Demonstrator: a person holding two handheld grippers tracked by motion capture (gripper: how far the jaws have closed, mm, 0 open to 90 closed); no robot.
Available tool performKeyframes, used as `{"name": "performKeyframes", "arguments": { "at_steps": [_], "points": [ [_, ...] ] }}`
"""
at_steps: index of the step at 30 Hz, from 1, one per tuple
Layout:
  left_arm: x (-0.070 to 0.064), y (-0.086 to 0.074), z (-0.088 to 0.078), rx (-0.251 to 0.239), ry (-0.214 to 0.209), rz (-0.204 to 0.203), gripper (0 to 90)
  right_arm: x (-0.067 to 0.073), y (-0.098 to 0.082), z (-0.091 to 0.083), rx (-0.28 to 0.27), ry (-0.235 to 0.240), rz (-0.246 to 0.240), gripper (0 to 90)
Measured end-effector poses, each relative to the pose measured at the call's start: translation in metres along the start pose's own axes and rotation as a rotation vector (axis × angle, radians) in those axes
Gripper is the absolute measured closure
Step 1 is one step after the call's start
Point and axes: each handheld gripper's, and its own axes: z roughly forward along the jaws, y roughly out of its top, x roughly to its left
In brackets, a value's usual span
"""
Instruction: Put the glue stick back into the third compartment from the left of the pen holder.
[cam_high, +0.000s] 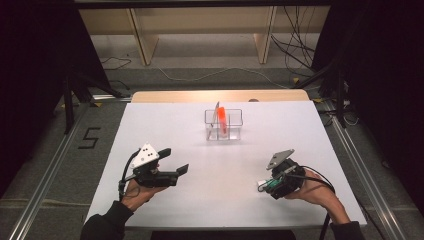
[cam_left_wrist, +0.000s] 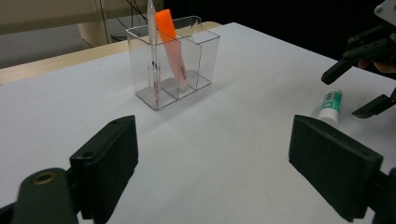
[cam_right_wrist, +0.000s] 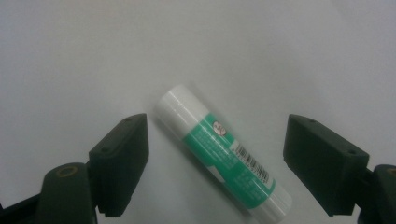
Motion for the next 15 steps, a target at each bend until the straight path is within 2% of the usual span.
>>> {"name": "performKeyframes", "arguments": {
  "at_steps": [4,15],
  "points": [
    [-0.0011,0.0002,-0.0003,-0.001,-0.006,0.007,14.8,-0.0012,-0.0001,-0.0002,0.006,0.002,-0.009,23.7],
    [-0.0016,-0.001,-0.0024,-0.012,-0.012,0.009,14.6,0.0014,0.0034,0.0031,0.059,0.008,-0.071,26.8]
  ]
}}
